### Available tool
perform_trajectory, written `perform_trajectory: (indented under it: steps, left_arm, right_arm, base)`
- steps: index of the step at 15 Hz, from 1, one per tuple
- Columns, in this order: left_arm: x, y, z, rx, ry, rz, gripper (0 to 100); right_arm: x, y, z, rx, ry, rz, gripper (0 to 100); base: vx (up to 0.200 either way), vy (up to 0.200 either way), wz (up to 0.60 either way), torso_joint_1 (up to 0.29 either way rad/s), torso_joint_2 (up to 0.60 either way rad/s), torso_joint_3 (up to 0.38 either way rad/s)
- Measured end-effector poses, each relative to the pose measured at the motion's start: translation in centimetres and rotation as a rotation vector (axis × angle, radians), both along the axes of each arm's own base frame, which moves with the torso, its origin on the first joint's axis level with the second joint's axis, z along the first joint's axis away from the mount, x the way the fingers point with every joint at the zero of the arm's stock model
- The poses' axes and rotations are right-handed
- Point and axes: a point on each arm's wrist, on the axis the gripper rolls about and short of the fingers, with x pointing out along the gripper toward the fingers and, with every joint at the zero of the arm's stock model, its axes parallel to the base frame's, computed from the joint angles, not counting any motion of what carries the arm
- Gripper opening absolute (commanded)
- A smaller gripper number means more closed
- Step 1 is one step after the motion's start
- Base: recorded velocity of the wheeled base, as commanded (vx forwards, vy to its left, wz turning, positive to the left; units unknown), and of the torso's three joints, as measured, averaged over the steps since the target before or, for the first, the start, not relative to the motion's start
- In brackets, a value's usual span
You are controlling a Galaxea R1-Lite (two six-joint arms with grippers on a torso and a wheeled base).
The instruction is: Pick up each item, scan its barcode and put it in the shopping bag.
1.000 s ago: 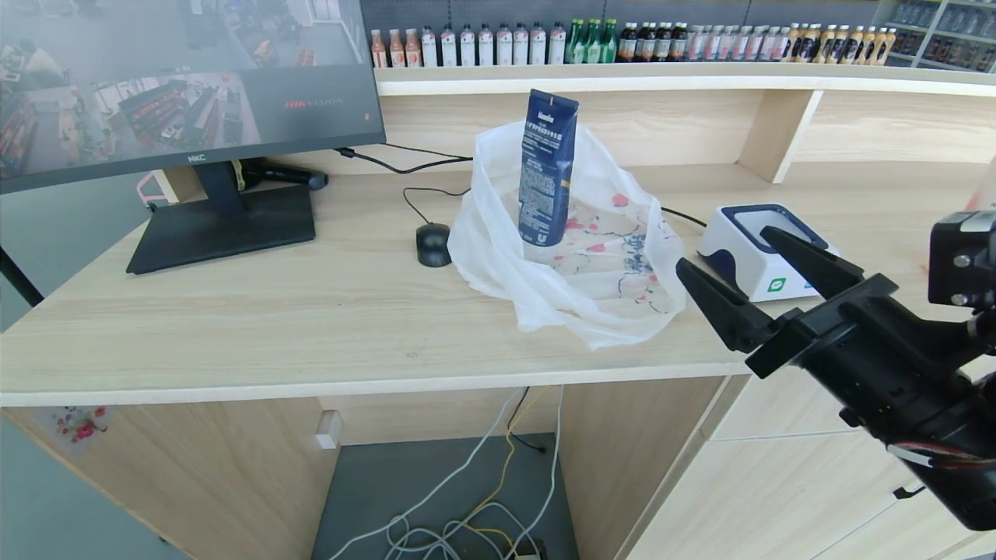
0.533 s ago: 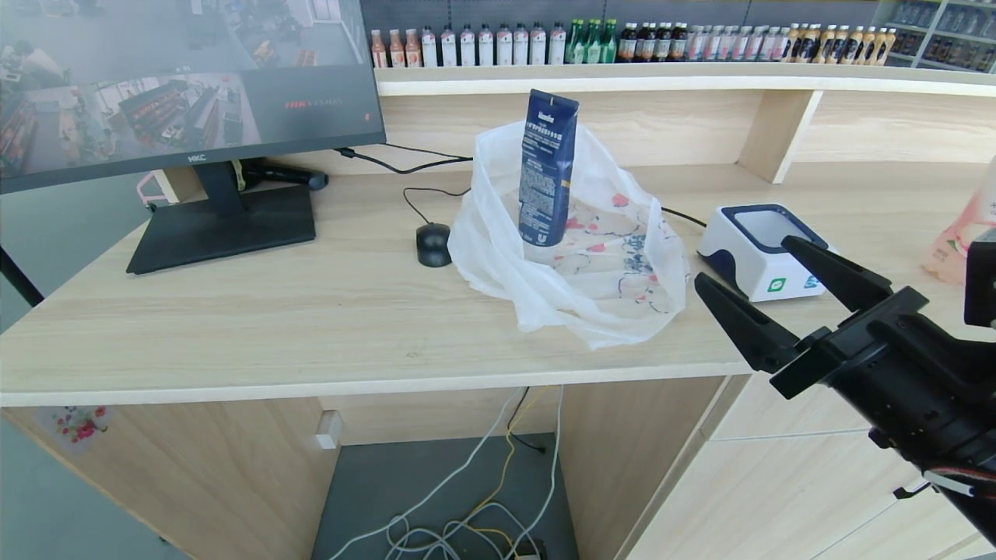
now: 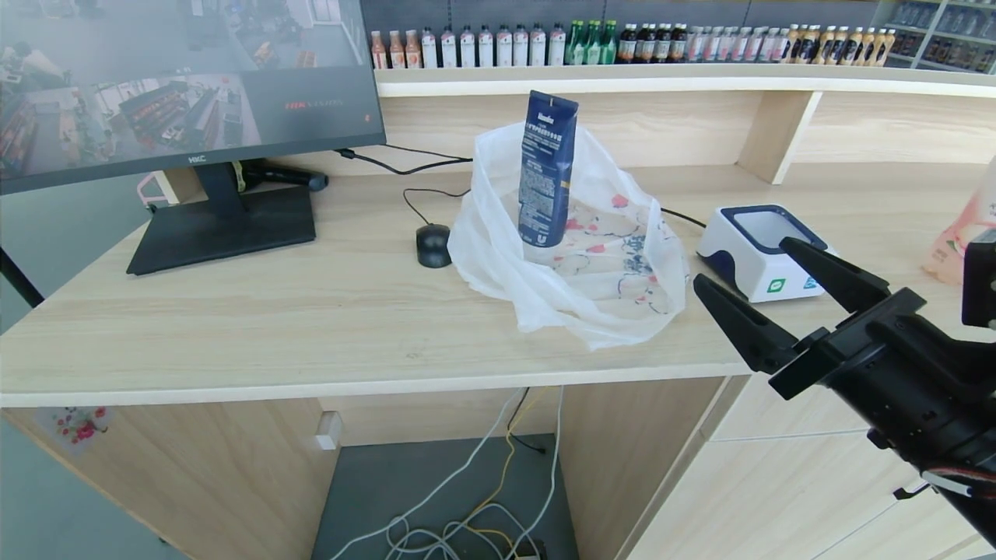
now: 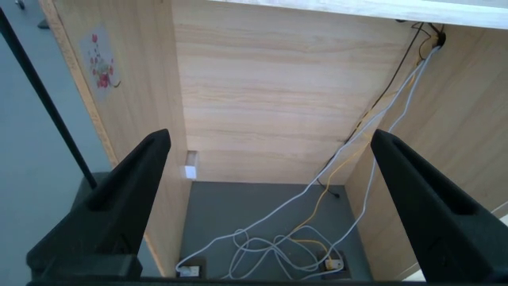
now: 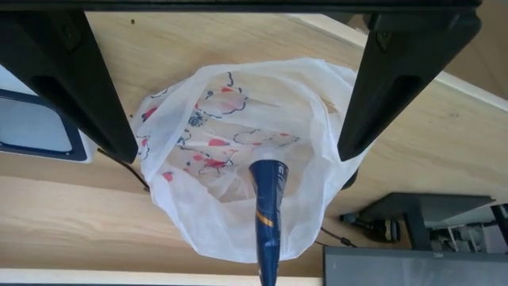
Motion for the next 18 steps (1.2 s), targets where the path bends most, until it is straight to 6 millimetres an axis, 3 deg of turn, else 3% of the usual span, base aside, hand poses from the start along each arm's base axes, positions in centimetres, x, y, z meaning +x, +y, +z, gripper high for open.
perform_trajectory:
  steps: [18]
  left_arm:
    - [0.0,0.0,0.0,-0.004,0.001,0.000,100]
  right_arm:
    - [-0.2,-0.2,-1.0,-0.027,0.038,-0.003,100]
  base:
    - [0.000,-0.200,0.00,0.005,0.00,0.002]
